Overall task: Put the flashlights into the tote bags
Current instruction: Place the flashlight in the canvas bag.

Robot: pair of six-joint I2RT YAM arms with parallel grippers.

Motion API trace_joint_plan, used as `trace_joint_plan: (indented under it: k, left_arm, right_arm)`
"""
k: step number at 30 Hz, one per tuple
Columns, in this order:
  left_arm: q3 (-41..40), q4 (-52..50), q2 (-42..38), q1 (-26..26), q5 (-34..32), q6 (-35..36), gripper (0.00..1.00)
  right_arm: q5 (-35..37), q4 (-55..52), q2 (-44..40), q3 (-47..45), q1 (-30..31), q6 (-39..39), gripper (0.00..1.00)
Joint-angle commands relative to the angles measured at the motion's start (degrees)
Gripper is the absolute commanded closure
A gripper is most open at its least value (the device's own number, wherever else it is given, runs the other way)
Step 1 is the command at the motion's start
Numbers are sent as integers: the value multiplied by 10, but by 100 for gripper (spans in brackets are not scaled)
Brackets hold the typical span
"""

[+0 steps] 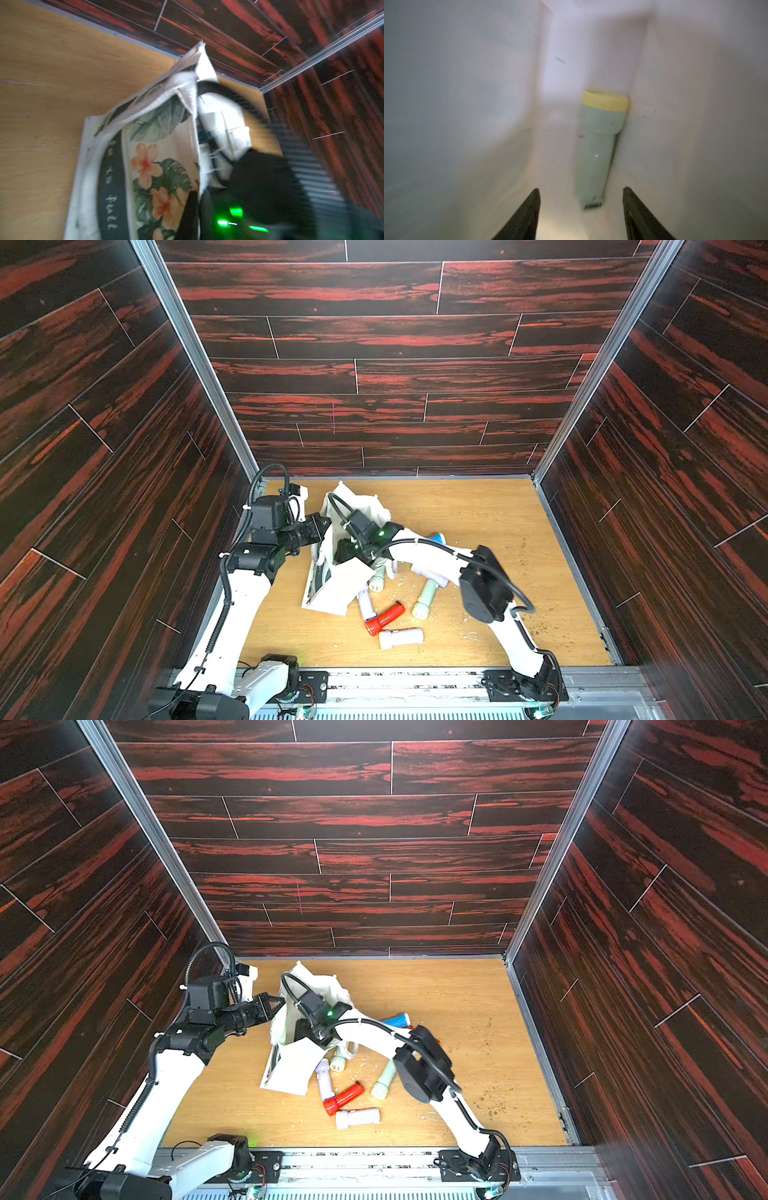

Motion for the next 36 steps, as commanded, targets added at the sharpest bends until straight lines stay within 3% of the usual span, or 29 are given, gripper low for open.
trace_joint_plan:
  k: [1,6,11,22,27,36]
  left_arm:
    - [35,-43,0,-2,-41,36,100]
    - [66,-95,17,-2,-93,55,100]
    - [104,-136,43,-2,-143,71,100]
    - [182,-197,97,-11,-225,108,100]
    - [197,-208,116,-25,-236,111,100]
    - [203,-239,126,-77,-307,103,100]
  right_arm:
    - [14,39,-112,-4,0,-65,36]
    - [29,88,-204,-89,-2,-107,36]
    - [77,71,-297,-182,-17,-137,36]
    - [128,-30,-492,-445,-143,-200,37]
    - [107,-51,-502,-497,-223,-248,37]
    - [80,-45,-399,-468,-302,-326,36]
